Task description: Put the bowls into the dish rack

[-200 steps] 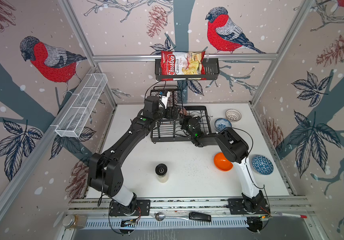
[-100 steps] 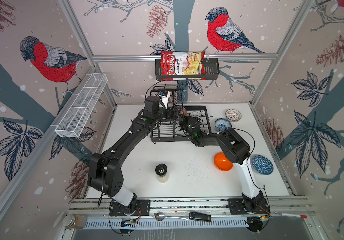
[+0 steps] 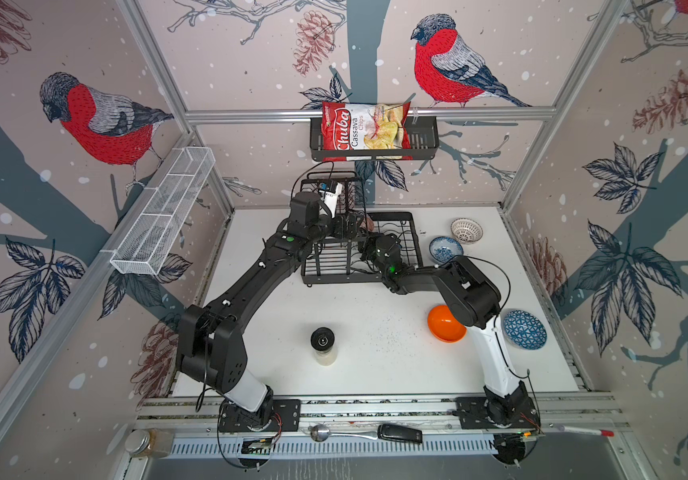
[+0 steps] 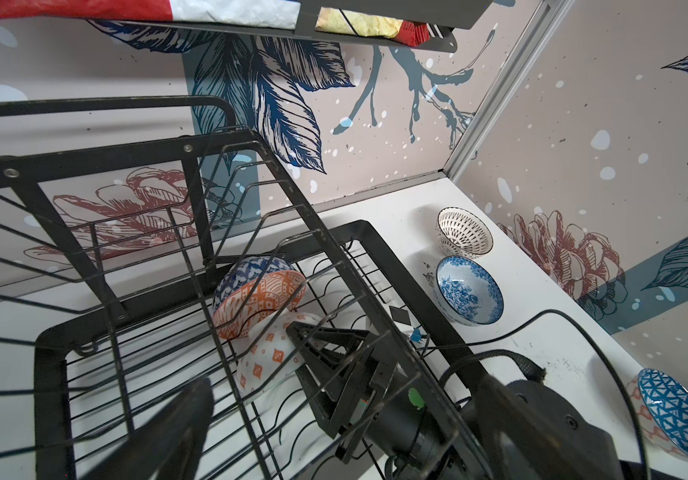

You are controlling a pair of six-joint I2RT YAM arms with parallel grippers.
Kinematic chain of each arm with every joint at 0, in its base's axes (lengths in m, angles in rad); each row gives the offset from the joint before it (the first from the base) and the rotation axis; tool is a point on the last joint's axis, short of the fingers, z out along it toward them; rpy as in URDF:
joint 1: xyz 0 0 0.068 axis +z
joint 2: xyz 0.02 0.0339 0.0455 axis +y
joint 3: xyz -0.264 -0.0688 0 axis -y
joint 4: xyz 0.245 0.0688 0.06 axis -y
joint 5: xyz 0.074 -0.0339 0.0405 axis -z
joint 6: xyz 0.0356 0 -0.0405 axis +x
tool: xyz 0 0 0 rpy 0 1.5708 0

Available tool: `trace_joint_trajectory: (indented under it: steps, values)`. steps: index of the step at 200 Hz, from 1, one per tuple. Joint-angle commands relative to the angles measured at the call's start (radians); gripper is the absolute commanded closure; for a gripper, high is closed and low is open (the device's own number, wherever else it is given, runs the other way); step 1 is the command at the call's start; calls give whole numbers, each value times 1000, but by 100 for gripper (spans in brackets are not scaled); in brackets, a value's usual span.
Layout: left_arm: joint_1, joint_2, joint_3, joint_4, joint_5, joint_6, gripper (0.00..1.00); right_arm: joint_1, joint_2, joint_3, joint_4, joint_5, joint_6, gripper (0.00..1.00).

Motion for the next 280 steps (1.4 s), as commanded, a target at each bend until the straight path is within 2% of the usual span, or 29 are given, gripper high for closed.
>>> trace_joint_trajectory:
  steps: [1, 280]
  values:
    - [-1, 8, 1, 8, -21, -1, 2, -6, 12, 6, -123, -48, 4, 79]
    - [-1, 18, 4, 6, -14, -4, 2, -35, -11, 28, -169, -65, -33, 67]
